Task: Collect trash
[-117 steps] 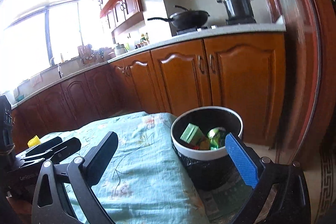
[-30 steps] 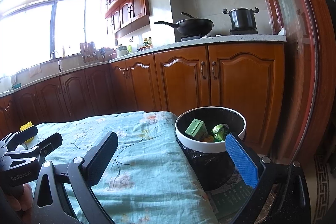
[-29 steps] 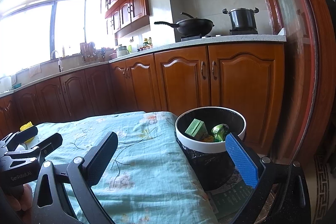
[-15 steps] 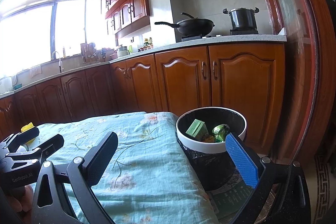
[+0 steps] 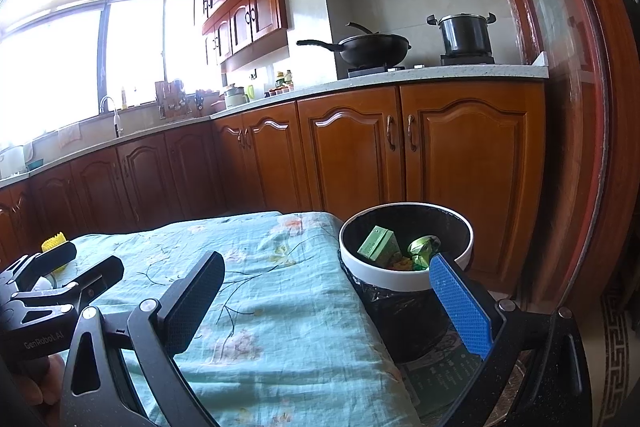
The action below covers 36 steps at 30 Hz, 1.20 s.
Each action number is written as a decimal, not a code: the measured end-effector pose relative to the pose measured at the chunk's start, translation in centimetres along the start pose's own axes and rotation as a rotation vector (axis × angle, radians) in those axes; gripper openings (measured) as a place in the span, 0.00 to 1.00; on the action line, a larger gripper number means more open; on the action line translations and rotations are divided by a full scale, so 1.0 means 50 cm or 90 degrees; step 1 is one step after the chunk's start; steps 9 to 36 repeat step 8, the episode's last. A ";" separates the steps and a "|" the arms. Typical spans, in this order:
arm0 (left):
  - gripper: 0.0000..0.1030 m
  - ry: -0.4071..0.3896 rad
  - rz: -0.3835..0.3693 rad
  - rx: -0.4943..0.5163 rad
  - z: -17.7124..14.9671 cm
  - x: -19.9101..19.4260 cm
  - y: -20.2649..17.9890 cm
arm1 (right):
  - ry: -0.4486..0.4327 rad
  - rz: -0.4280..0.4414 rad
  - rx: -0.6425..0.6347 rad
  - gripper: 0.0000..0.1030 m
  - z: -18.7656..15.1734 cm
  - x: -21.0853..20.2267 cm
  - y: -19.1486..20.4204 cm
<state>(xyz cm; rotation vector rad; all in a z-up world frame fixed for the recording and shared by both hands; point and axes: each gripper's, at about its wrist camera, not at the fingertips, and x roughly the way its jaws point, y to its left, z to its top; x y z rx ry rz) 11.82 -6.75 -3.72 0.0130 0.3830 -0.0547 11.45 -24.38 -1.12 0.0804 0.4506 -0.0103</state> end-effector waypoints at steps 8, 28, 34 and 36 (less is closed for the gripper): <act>0.99 0.004 -0.005 -0.003 -0.001 -0.001 0.004 | 0.006 0.002 0.001 1.00 0.001 0.003 0.003; 0.99 0.004 -0.005 -0.003 -0.001 -0.001 0.004 | 0.006 0.002 0.001 1.00 0.001 0.003 0.003; 0.99 0.004 -0.005 -0.003 -0.001 -0.001 0.004 | 0.006 0.002 0.001 1.00 0.001 0.003 0.003; 0.99 0.004 -0.005 -0.003 -0.001 -0.001 0.004 | 0.006 0.002 0.001 1.00 0.001 0.003 0.003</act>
